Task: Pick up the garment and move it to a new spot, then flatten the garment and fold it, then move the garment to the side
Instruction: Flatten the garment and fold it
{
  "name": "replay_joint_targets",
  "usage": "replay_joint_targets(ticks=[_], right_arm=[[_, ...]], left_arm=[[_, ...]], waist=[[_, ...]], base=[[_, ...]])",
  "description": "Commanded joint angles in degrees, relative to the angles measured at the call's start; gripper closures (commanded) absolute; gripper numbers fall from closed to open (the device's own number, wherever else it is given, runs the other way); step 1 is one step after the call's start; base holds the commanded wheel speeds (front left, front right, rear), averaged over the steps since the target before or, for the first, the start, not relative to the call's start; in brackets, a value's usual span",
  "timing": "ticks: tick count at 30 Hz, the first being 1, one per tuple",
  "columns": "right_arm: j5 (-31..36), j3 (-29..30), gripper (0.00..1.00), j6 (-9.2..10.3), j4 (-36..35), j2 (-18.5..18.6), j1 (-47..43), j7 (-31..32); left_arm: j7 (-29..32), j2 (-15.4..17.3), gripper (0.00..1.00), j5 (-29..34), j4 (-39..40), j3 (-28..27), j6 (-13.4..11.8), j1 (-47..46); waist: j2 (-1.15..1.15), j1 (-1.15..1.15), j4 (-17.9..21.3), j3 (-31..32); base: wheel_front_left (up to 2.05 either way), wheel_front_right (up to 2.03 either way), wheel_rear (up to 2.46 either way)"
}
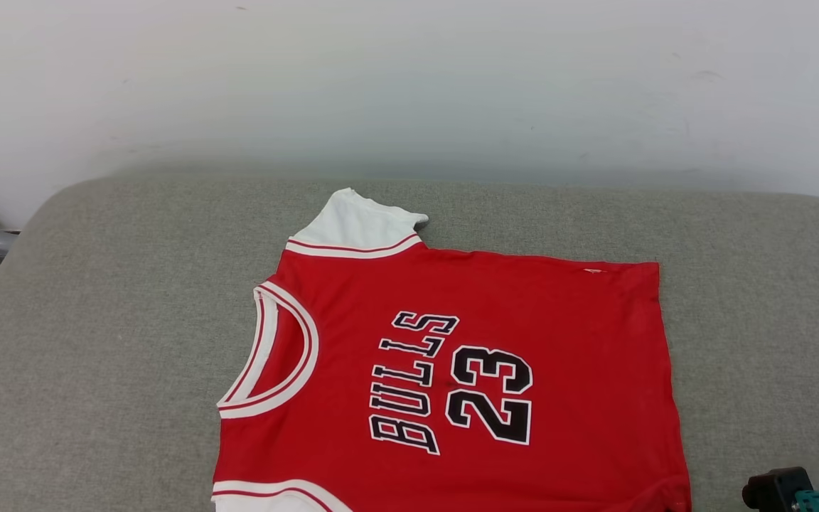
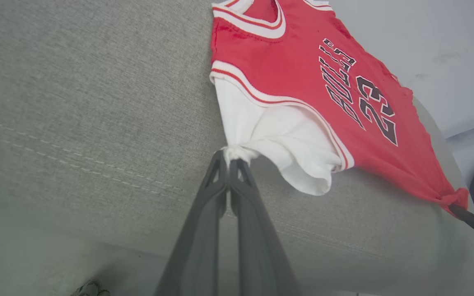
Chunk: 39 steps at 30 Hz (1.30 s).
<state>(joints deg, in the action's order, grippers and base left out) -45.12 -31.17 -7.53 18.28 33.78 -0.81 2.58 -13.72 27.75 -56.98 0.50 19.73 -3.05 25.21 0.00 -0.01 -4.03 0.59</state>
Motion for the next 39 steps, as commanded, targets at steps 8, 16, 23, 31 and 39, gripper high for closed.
replay_joint_targets(ticks=[8, 16, 23, 31, 39], right_arm=[[2.5, 3.7, 1.00, 0.08, -1.8, -2.3, -1.3, 0.9], [3.6, 6.2, 1.00, 0.08, -3.8, -3.7, 1.8, 1.8], [4.2, 6.4, 1.00, 0.08, -4.8, -4.4, 5.3, 2.9], [5.3, 5.9, 1.00, 0.08, -5.5, -4.6, 10.8, 4.4], [6.5, 3.6, 1.00, 0.09, -2.5, -5.2, 17.7, 6.4]], left_arm=[[-0.2, 1.9, 1.00, 2.5, 0.5, -1.9, 0.1, -4.3], [1.5, 4.7, 1.00, 4.9, 1.2, -2.3, 1.0, -12.1], [4.0, 7.2, 1.00, 6.2, -1.6, -2.9, 3.1, -22.8], [6.1, 7.0, 1.00, 6.6, -8.5, -2.0, 6.3, -34.1], [7.6, 5.4, 1.00, 6.7, -21.3, 0.2, 9.1, -45.3]], waist=[[0.00, 0.01, 0.9, -0.2], [0.00, 0.01, 2.8, -2.6], [0.00, 0.01, 4.1, -6.5], [0.00, 0.01, 5.2, -10.5], [0.00, 0.01, 5.5, -15.0]], base=[[0.00, 0.00, 0.00], [0.00, 0.00, 0.00], [0.00, 0.00, 0.00], [0.00, 0.00, 0.00], [0.00, 0.00, 0.00]])
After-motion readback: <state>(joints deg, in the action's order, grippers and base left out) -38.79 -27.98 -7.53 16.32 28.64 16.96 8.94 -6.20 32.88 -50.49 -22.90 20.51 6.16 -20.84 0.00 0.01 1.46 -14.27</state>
